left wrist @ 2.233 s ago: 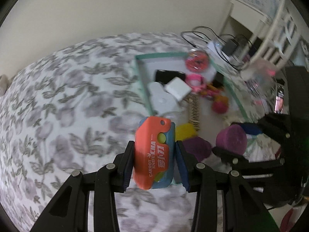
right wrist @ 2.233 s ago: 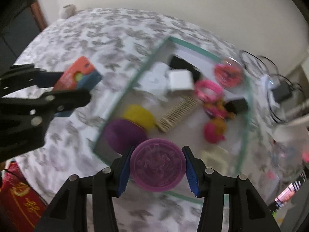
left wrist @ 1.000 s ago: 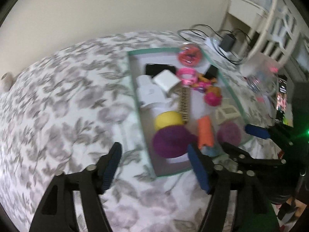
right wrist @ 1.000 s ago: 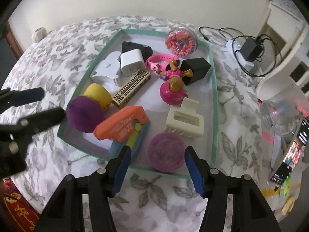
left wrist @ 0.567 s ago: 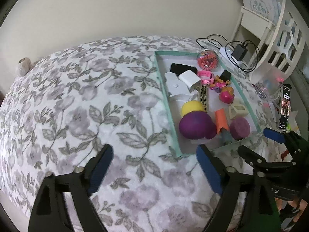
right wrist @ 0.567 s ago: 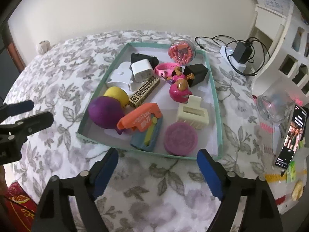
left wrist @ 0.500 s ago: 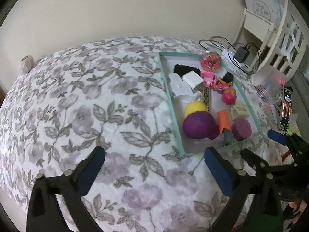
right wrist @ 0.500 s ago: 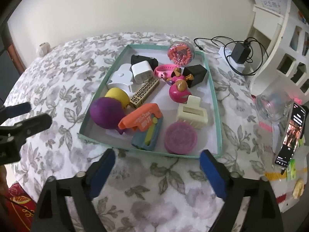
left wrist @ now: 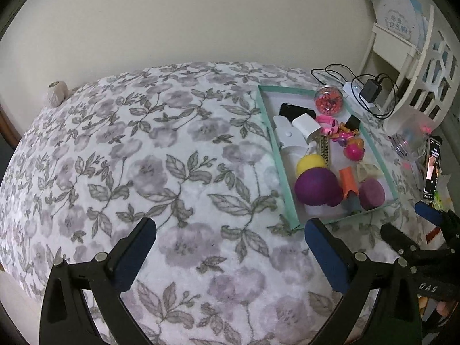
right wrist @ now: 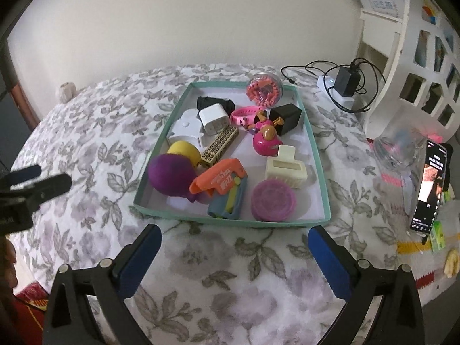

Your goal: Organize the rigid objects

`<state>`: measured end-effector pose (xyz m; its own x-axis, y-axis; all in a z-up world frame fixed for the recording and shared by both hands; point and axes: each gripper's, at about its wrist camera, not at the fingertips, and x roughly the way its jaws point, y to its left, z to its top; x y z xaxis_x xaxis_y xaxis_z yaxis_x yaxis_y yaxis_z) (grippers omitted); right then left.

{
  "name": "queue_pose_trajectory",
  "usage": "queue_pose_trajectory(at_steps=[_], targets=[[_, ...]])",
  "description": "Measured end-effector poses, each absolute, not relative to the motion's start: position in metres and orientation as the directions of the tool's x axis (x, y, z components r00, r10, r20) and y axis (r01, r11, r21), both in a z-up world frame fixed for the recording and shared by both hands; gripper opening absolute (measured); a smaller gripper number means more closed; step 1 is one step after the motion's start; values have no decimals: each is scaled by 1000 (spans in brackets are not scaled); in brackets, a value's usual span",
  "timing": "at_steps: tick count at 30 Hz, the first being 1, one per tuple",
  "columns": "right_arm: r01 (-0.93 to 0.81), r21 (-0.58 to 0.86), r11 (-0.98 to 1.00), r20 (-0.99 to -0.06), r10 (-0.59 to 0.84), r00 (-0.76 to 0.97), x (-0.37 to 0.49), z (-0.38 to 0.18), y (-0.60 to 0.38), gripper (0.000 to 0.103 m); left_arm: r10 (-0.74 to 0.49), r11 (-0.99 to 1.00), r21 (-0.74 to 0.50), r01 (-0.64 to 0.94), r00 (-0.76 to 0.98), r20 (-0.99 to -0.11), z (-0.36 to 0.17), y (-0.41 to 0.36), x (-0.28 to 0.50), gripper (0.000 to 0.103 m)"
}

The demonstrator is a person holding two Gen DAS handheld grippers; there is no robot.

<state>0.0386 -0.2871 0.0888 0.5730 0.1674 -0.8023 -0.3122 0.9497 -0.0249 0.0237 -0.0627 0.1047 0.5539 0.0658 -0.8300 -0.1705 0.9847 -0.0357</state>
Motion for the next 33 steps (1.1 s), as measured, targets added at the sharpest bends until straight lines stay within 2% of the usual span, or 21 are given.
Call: queue_pose_trajectory(at_steps=[4, 33], targets=[[-280, 16, 960, -788, 184, 587, 38, 94, -290, 103, 63, 982, -46, -185, 542, -838, 101, -55, 23, 103], [-268, 12, 963, -776, 178, 605, 35, 97, -282, 103, 124, 978, 18, -206, 513, -850, 89, -44, 28, 103]])
